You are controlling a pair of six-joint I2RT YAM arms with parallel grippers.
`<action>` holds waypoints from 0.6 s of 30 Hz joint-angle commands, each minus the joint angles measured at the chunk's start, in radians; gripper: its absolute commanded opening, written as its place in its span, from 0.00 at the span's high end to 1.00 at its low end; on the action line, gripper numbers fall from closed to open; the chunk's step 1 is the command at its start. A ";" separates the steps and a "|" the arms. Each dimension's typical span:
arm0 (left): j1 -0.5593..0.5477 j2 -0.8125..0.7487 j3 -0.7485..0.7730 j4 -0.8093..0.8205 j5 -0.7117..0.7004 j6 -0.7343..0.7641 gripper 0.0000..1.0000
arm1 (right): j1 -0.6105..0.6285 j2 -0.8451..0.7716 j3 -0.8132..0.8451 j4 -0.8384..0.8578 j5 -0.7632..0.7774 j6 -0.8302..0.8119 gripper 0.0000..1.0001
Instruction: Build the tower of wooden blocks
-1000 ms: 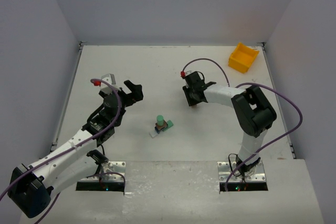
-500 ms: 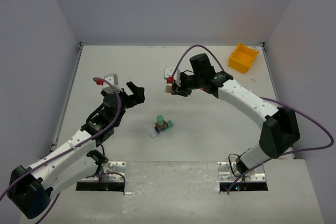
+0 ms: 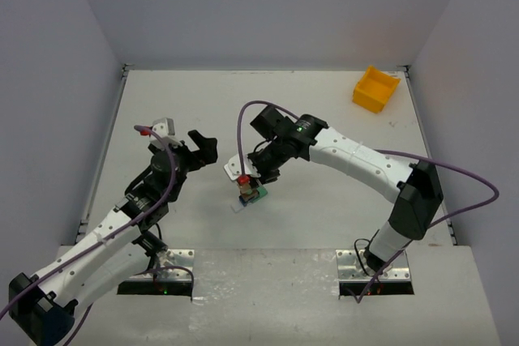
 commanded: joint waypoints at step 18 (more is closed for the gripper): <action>0.002 -0.040 0.017 -0.014 -0.044 -0.004 0.00 | 0.055 0.115 0.148 -0.019 0.220 0.173 0.75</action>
